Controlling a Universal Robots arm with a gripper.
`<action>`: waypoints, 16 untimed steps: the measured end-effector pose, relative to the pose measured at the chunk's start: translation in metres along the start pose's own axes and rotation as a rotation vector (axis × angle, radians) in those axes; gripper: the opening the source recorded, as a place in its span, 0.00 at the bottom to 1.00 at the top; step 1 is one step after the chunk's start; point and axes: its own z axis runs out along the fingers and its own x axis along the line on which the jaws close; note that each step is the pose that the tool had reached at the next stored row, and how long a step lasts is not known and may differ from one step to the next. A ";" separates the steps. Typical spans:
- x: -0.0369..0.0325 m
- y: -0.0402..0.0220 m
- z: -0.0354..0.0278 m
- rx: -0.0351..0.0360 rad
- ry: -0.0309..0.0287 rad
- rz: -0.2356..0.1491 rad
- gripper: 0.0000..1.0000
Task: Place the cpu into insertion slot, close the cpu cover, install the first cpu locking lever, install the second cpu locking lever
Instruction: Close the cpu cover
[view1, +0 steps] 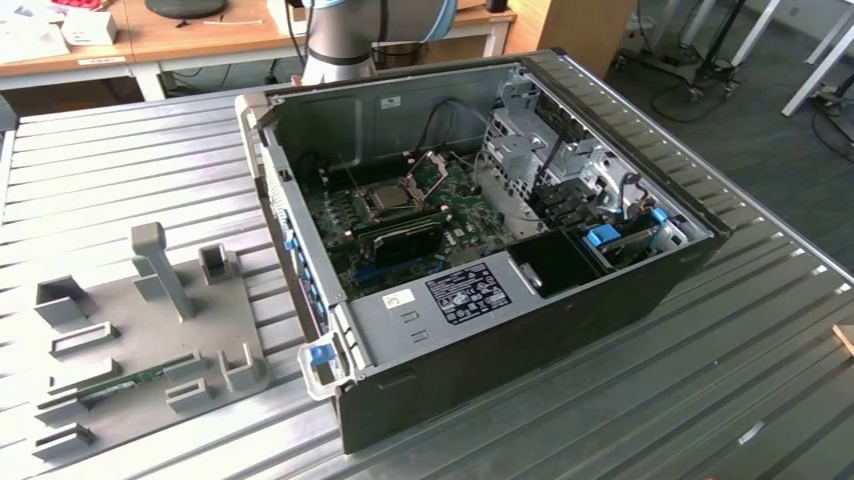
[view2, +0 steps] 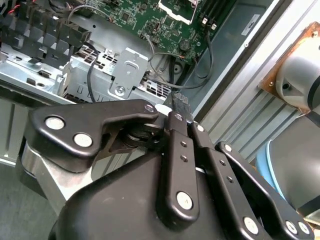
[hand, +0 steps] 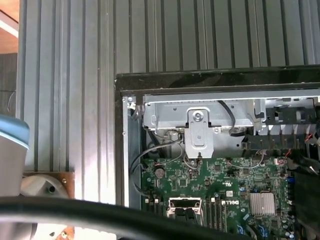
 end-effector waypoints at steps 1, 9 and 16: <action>-0.0001 -0.0007 0.0018 0.0002 -0.0001 -0.001 0.11; -0.0007 -0.0079 0.0162 0.0002 -0.0008 -0.001 0.11; -0.0010 -0.0101 0.0259 0.0003 -0.0059 -0.002 0.11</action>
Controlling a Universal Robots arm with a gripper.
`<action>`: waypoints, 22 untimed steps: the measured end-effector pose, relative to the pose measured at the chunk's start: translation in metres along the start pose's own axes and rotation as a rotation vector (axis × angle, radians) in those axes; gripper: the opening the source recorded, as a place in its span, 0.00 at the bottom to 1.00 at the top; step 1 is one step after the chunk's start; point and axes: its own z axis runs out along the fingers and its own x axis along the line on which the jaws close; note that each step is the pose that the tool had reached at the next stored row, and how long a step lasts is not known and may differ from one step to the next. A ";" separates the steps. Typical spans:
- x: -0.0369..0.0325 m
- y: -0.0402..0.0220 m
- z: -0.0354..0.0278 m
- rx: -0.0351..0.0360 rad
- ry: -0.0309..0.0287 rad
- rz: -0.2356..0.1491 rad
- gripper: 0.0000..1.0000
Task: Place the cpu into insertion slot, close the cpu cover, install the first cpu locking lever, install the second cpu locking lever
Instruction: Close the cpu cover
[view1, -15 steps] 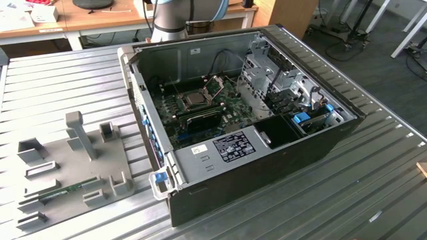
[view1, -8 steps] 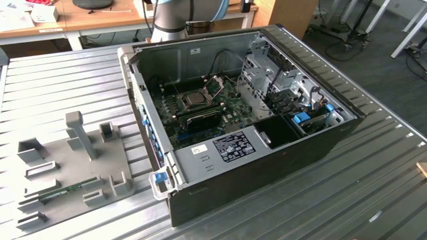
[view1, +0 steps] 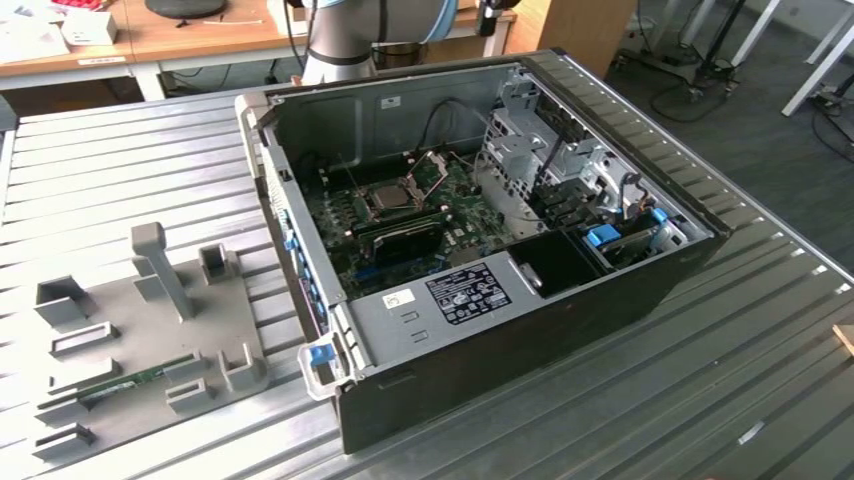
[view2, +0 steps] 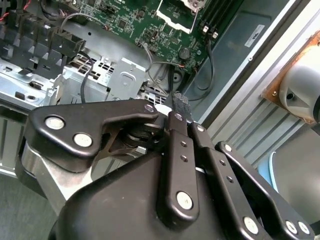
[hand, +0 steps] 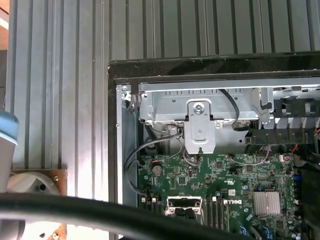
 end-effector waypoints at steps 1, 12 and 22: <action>-0.0001 -0.0001 0.0015 0.0000 -0.0008 0.000 0.11; -0.0003 -0.0015 0.0102 -0.0001 -0.0015 0.000 0.11; -0.0006 -0.0028 0.0267 -0.0001 -0.0018 0.000 0.11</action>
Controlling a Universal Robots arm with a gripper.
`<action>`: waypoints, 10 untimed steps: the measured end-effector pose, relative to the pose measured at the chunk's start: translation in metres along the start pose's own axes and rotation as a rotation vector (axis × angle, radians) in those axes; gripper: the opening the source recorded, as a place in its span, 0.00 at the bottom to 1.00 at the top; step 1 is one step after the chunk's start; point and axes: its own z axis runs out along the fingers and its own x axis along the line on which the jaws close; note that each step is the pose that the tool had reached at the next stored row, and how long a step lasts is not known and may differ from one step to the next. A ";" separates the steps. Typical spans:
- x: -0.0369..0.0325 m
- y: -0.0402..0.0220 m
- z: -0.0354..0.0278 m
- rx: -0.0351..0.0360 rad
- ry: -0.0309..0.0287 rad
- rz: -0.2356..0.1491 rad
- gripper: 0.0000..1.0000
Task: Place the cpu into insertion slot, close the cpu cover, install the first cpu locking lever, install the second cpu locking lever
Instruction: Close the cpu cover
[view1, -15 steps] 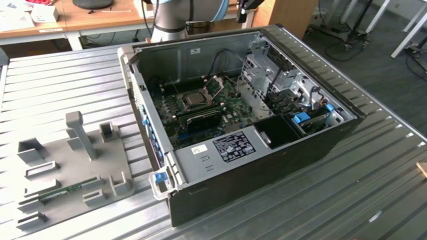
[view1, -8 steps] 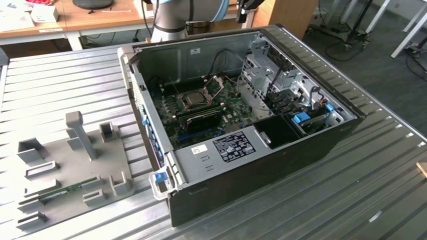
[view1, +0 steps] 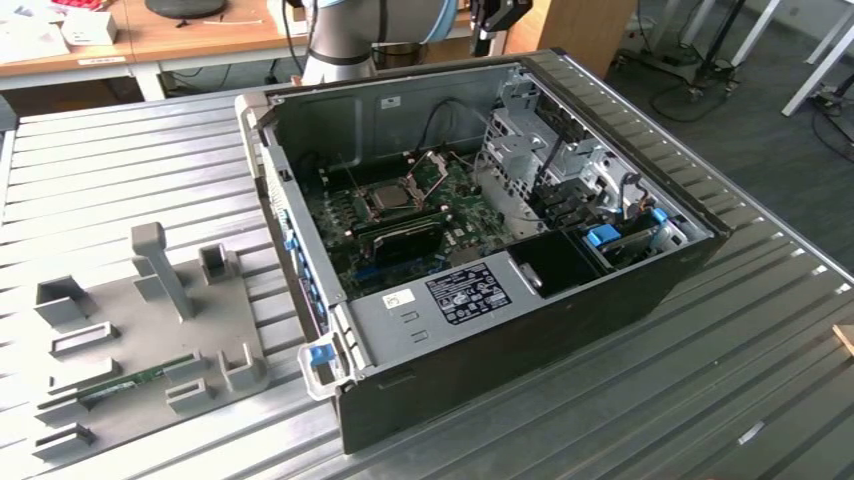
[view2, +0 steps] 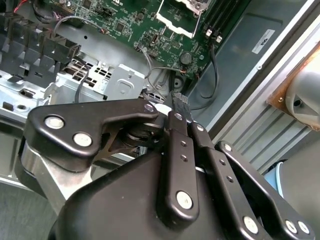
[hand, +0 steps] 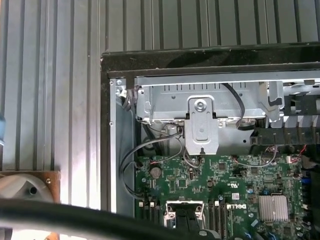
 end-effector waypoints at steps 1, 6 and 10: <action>-0.0001 -0.0002 0.0019 0.0000 -0.0002 0.000 0.11; -0.0002 -0.0012 0.0109 0.0000 -0.0019 0.000 0.11; -0.0004 -0.0020 0.0182 -0.0001 -0.0023 0.000 0.11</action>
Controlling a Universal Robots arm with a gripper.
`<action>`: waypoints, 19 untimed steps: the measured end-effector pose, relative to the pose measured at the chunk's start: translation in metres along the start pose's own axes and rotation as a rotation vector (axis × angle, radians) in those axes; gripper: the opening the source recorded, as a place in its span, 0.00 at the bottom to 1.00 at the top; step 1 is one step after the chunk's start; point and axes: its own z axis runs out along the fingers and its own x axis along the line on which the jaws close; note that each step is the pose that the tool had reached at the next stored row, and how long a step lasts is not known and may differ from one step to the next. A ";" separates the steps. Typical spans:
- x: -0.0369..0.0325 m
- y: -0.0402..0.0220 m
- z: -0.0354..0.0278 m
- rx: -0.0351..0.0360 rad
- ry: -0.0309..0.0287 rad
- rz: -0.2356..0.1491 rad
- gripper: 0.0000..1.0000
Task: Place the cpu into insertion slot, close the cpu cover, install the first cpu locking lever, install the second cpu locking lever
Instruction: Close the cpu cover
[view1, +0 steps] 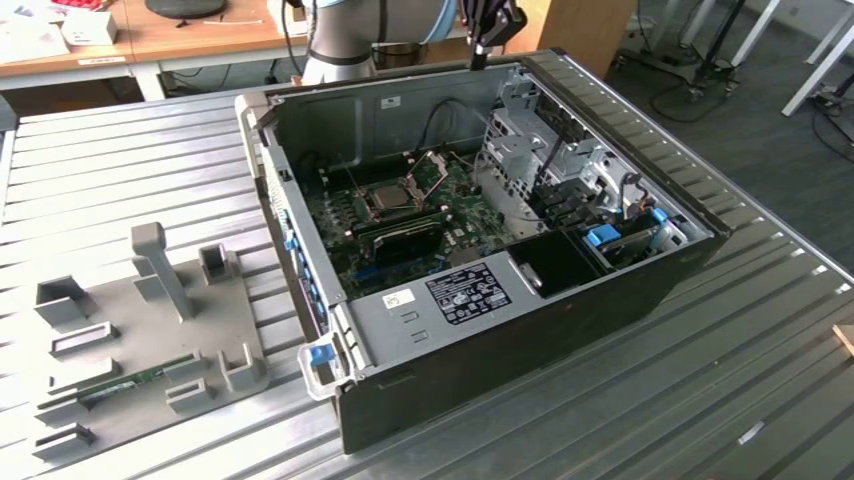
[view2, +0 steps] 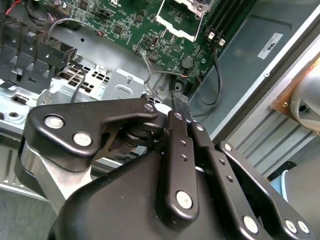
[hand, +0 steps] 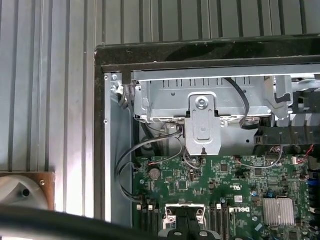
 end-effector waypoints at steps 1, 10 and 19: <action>0.0000 -0.0002 0.0018 0.0000 -0.0003 0.000 0.11; -0.0003 -0.0021 0.0181 0.0000 -0.0013 0.000 0.11; -0.0004 -0.0028 0.0250 0.0000 -0.0014 0.000 0.11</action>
